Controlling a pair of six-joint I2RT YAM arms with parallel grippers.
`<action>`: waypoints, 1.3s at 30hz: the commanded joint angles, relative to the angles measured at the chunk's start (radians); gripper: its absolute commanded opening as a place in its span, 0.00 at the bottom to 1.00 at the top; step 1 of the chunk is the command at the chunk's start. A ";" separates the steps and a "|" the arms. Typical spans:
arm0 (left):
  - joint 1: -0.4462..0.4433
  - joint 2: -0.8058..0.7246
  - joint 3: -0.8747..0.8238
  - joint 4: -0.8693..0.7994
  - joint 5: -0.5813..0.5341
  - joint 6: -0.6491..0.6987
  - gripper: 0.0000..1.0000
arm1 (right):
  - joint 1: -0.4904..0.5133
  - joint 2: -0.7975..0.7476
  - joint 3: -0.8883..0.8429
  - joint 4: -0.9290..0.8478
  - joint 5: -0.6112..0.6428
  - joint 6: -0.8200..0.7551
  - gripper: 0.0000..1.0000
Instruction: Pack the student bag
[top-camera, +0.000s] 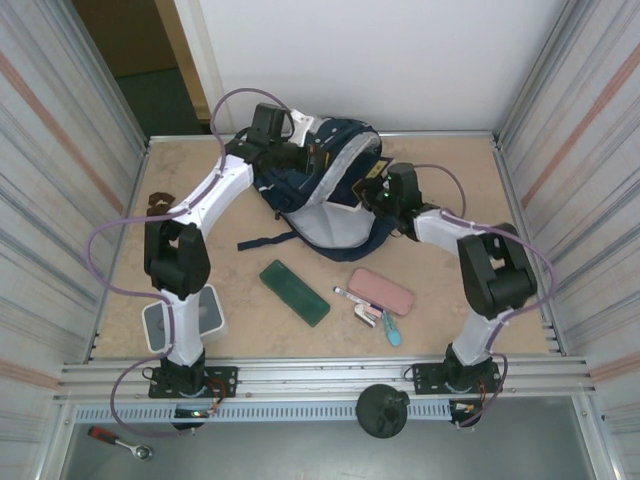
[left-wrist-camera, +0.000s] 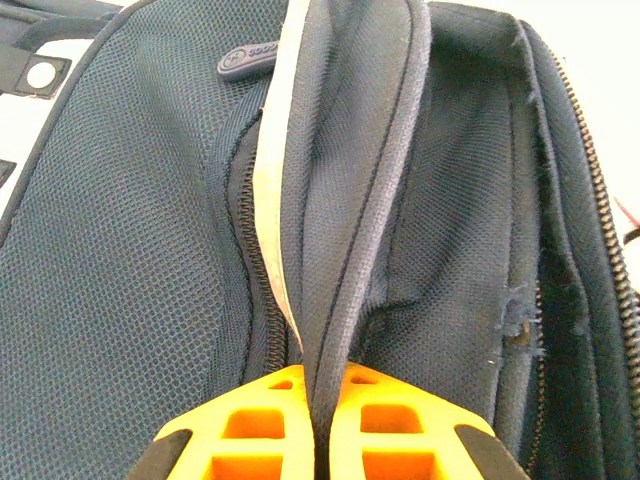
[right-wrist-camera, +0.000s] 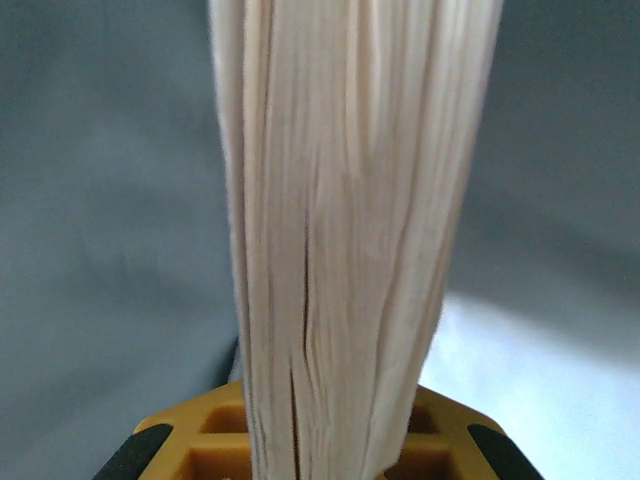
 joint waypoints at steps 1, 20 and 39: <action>0.029 -0.016 0.060 0.154 0.108 -0.056 0.00 | 0.030 0.106 0.115 0.110 0.061 0.061 0.02; 0.049 0.013 0.055 0.195 0.148 -0.105 0.00 | 0.048 0.216 0.250 0.003 0.065 -0.040 0.42; -0.073 0.121 -0.003 0.120 -0.102 -0.039 0.35 | -0.084 -0.440 -0.310 -0.447 0.148 -0.412 0.45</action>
